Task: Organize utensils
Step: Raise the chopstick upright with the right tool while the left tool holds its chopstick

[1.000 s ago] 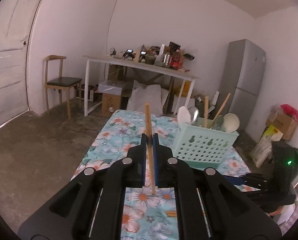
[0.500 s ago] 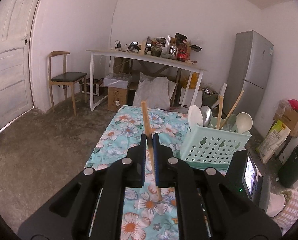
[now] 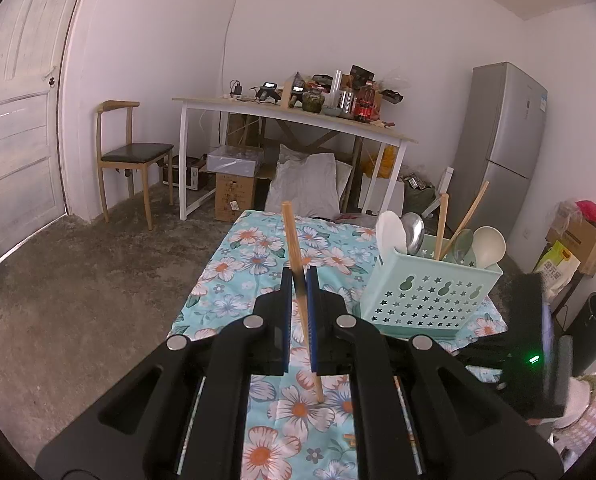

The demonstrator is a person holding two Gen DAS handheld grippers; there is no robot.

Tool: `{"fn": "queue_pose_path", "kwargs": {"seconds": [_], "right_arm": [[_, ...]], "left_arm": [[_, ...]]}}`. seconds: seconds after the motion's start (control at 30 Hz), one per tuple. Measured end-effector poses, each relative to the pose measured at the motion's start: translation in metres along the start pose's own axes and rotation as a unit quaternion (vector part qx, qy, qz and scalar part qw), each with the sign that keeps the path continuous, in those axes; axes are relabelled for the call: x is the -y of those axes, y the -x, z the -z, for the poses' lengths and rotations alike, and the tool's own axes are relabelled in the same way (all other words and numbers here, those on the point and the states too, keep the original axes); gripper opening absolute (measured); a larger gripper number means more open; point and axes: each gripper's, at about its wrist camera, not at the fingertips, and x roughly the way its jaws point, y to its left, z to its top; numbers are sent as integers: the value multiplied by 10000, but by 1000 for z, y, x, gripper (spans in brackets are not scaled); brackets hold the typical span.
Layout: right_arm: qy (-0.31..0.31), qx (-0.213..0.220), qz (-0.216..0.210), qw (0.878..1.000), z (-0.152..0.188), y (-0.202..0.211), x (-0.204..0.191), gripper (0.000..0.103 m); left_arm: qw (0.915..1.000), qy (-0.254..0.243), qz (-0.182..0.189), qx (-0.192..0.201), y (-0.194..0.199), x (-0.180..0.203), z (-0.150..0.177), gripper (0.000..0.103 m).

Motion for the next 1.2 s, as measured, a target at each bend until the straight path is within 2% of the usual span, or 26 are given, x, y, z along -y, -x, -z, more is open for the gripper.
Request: {"fn": "queue_pose_path", "kwargs": {"seconds": [0.3,0.63,0.83,1.2], "right_arm": [[-382,707,320,9962,-3,63,24,7],[-948,1438,554,9835,2,122,46,7],[-1239,1616,542,9776,10,137,52,6],[-1534,1637,442,9735,19,135,55,6]], "left_arm": [[10000,-21,3,4,0,0,0,6],[10000,-38,-2,9,-1,1,-1,6],[10000,-32,-1,10,-2,0,-1,6],[10000,33,-3,2,-3,0,0,6]]}}
